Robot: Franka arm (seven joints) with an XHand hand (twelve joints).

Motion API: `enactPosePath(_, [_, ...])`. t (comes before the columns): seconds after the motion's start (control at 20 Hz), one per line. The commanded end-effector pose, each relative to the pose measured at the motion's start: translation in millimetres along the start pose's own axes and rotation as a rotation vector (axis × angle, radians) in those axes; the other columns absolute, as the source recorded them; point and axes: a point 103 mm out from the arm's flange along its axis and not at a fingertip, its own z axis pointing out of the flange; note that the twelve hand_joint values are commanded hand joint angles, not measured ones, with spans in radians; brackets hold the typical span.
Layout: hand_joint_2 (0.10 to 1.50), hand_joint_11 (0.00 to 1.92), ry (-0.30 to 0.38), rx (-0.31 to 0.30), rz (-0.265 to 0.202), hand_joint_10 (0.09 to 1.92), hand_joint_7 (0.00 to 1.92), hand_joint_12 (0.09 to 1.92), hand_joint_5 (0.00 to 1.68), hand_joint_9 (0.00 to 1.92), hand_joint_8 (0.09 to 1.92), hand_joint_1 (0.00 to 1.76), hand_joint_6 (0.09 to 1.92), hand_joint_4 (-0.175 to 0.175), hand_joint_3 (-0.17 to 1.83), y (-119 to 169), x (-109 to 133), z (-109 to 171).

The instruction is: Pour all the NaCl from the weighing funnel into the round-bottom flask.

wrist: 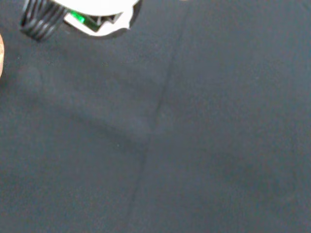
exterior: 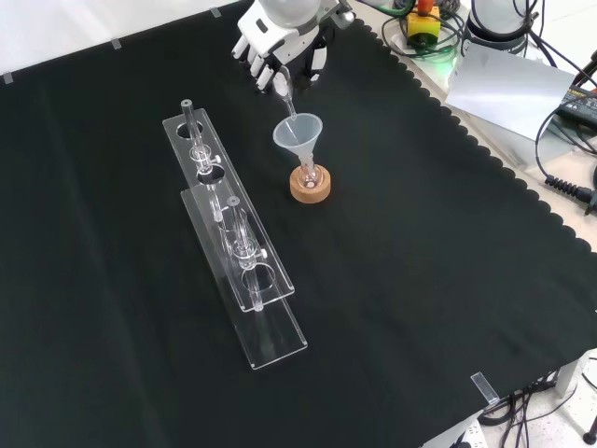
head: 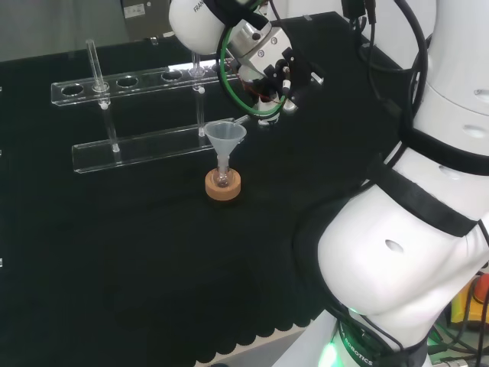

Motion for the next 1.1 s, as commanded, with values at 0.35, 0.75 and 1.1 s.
enactPosePath(0.35, [0.67, 0.6, -0.15, 0.017, -0.005, 0.49, 0.94, 1.22, 1.11, 1.06, 0.72, 1.1, 1.02, 0.117, 0.8, -3.6, 2.6, -19.3])
enactPosePath(0.75, [0.67, 0.61, -0.162, 0.011, -0.005, 0.49, 0.94, 1.22, 1.11, 1.06, 0.72, 1.1, 1.02, 0.12, 0.8, -3.7, 4.9, -25.0])
enactPosePath(1.1, [0.67, 0.61, -0.181, 0.01, -0.01, 0.49, 0.94, 1.22, 1.11, 1.07, 0.72, 1.1, 1.02, 0.122, 0.8, -3.4, 6.5, -26.2])
